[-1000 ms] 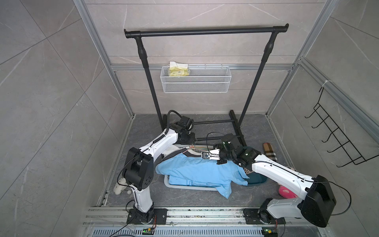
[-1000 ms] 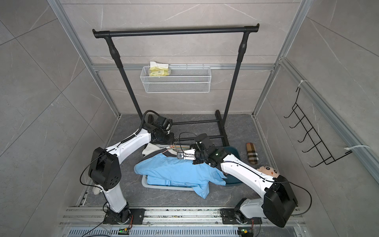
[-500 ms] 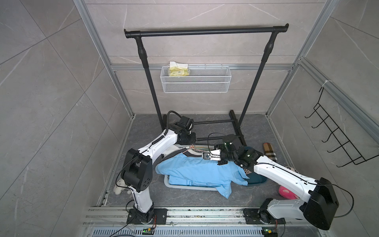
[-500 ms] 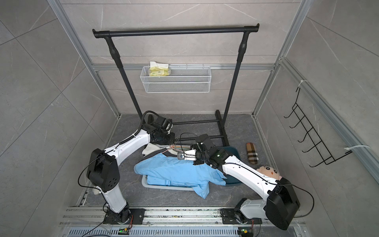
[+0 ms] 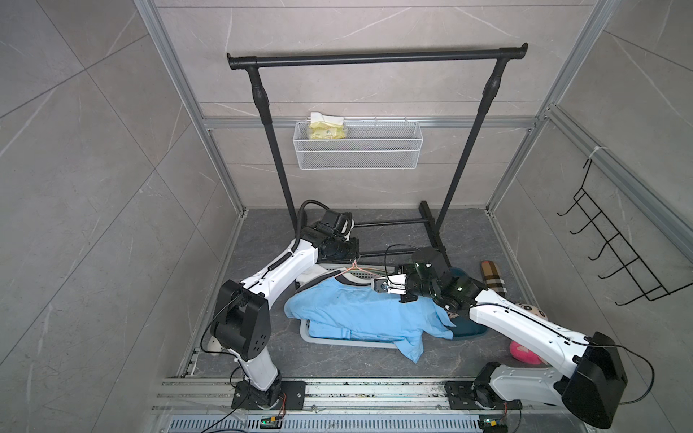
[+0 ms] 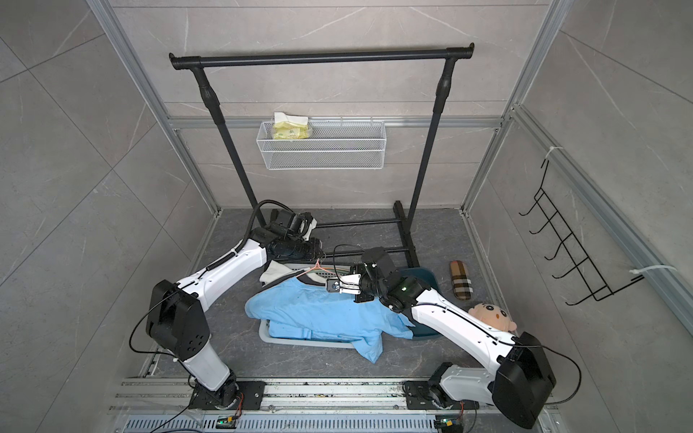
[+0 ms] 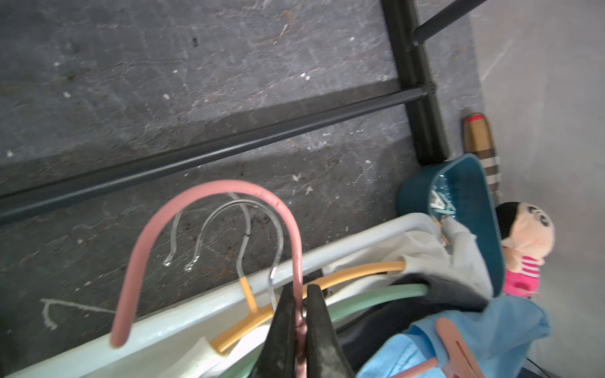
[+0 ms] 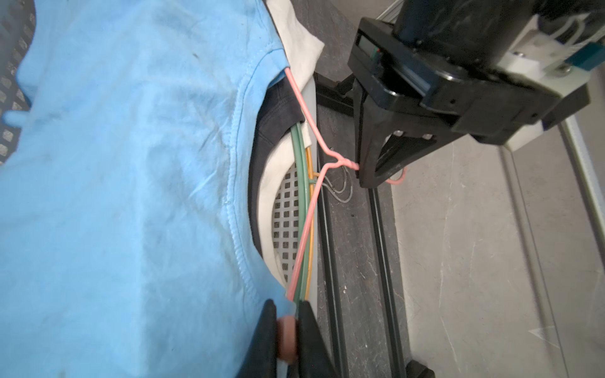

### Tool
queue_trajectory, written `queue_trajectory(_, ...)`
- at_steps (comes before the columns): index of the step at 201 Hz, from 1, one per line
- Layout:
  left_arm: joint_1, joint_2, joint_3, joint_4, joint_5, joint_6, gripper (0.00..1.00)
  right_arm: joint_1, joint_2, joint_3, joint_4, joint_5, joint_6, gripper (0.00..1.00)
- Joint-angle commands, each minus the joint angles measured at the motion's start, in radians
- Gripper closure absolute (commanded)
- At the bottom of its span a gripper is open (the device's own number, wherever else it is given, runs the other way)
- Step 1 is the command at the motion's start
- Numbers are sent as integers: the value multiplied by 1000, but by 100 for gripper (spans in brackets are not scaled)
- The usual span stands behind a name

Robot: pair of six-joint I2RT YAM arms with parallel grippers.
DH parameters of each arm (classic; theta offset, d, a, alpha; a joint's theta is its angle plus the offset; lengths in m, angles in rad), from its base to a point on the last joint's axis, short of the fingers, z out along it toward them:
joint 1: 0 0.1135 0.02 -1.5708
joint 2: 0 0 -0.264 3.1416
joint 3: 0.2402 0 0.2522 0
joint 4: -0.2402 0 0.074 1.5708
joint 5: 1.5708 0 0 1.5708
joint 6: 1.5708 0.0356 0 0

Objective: Use clothespins to secure the t-shirt on both sides of the hanger
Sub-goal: Pick up the hanger from the basket.

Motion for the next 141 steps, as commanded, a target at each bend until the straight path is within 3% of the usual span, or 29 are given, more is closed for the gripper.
queue_trajectory(1, 12, -85, -21, 58, 125, 8, 100, -12, -24, -20, 60, -2, 36, 100)
queue_trajectory(58, 22, -128, -52, 111, 175, -2, 100, -33, -43, -18, 91, 0, 56, 98)
queue_trajectory(122, 39, -136, -65, 127, 182, -5, 100, -41, -67, 2, 93, 1, 74, 73)
queue_trajectory(141, 39, -130, -64, 117, 160, 6, 100, -41, -71, 29, 72, 12, 92, 54)
